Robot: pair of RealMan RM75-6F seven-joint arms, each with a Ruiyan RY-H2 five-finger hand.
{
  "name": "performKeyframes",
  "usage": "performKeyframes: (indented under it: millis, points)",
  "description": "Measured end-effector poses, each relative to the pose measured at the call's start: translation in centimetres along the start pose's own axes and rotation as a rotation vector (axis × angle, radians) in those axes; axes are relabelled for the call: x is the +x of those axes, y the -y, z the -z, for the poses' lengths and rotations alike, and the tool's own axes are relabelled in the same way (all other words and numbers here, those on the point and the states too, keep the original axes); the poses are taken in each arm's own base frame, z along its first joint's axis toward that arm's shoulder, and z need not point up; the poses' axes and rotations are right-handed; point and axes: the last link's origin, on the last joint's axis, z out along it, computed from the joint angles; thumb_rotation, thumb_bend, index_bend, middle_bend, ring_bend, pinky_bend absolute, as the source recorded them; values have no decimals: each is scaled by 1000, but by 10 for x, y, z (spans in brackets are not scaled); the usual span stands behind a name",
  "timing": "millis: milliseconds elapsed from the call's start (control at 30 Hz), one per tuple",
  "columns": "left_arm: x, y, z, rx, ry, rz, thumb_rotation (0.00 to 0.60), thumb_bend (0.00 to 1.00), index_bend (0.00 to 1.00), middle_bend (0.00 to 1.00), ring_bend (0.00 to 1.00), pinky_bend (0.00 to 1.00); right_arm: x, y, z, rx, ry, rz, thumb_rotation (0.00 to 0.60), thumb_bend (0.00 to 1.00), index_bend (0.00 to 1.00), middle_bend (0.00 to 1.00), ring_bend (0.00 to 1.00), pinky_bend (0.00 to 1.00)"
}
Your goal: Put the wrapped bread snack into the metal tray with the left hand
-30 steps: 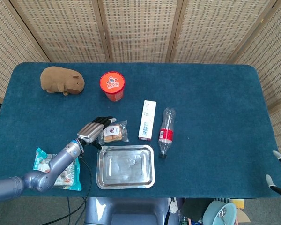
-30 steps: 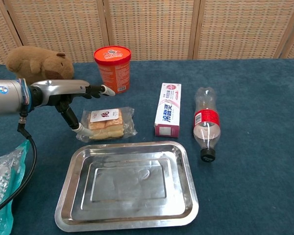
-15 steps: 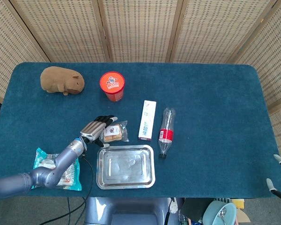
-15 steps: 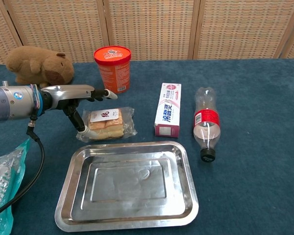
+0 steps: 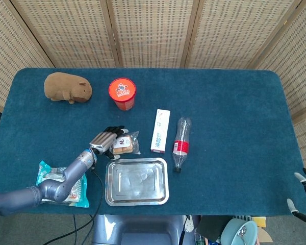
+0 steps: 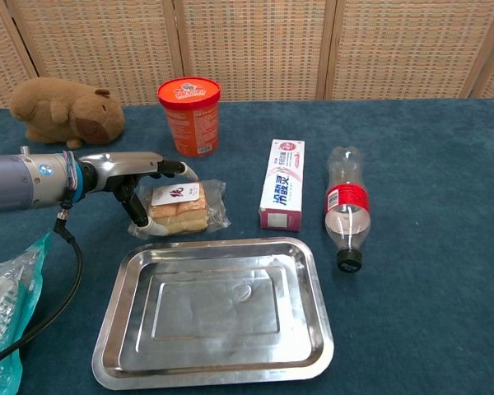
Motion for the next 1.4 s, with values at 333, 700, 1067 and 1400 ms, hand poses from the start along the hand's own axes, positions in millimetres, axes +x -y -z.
performKeyframes:
  millis: [333,700,1067,1400]
  points:
    - [0,2,0,2,-29,6,600,333,261,61,0,215,1,5,1,20,-2,8,600,385,97,0,0,0]
    - [9,1,7,-9,-76,-7,600,384,323,105,0,260,-1,2,2,11,0,-3,600,385,97,0,0,0]
    - [13,-20,21,-49,-93,-33,600,381,331,114,0,264,-4,4,-2,31,2,-4,600,385,96,0,0,0]
    - [1,-54,43,-127,-80,-47,600,380,331,114,0,260,-2,11,-6,56,-19,-12,600,384,96,0,0,0]
